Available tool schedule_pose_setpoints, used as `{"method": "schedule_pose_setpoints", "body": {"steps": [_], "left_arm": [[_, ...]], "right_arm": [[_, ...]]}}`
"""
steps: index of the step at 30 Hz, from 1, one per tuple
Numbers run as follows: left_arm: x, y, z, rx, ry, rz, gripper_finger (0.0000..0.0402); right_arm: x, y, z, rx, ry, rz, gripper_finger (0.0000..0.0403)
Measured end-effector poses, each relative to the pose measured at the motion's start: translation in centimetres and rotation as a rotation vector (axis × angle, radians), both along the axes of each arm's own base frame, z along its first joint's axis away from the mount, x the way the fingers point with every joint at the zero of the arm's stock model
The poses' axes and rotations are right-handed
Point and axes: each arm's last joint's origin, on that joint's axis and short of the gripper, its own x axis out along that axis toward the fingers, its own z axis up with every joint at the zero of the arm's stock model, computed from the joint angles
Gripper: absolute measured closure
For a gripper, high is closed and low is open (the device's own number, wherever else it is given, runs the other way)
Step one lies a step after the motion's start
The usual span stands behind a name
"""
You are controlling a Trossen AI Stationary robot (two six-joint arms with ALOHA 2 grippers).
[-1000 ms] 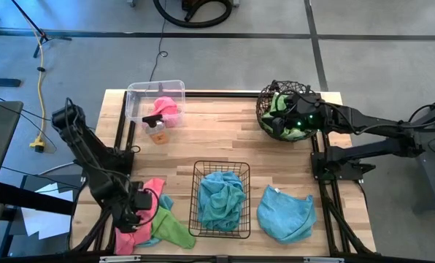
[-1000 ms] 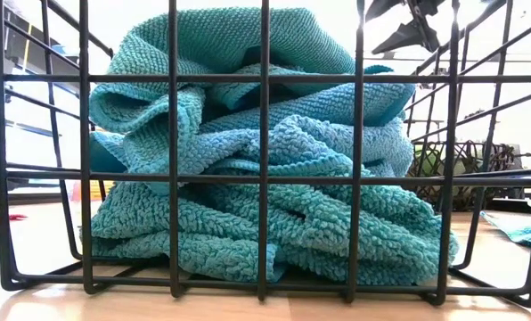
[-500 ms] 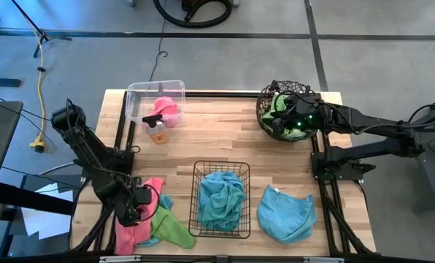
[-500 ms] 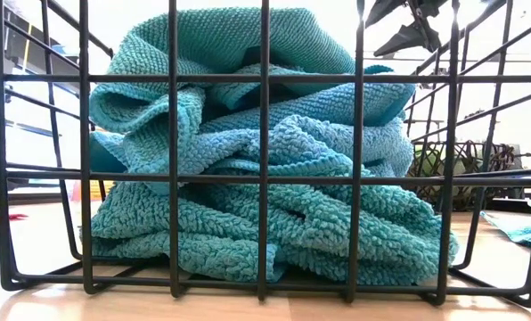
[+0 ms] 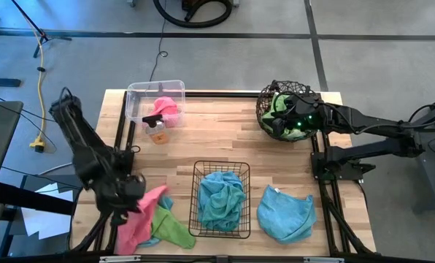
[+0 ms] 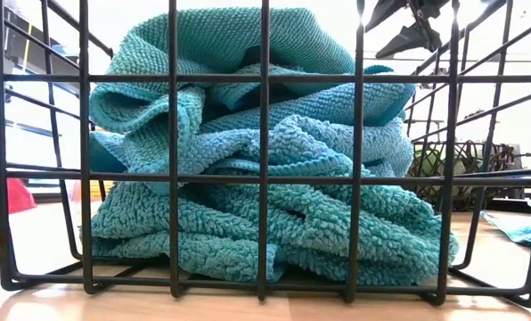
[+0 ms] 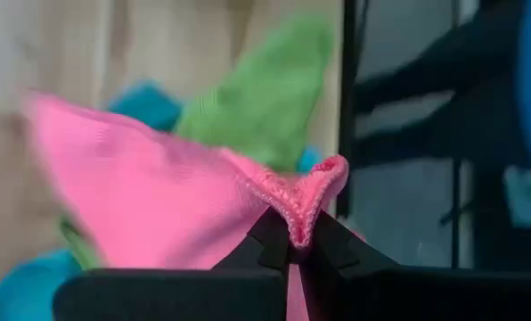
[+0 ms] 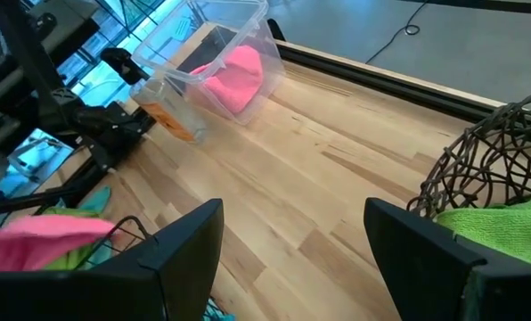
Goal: Sort microfiber towel by color & place in baskets
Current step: Put the pink towel into the left transparent bin
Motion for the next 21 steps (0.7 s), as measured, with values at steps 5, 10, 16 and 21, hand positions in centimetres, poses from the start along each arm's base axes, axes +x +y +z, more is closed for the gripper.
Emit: {"method": "schedule_pose_setpoints", "body": {"steps": [5,10,16,21], "left_arm": [[-0.4,3.4,6.3,0.037,-0.239,0.170,0.0401],[-0.7,6.4,10.9,0.190,-0.539,0.365,0.0401],[-0.7,8.7,14.2,0.313,-0.736,0.487,0.0401],[0.2,9.0,16.1,0.384,-0.880,0.487,0.0401]], "right_arm": [[-0.1,-0.1,-0.1,-0.012,0.011,-0.015,0.0132],[-0.1,-0.1,-0.1,-0.022,0.014,-0.047,0.0132],[-0.1,-0.1,-0.1,-0.021,0.012,-0.045,0.0132],[0.4,-0.1,0.6,-0.008,-0.074,0.000,0.0132]]}}
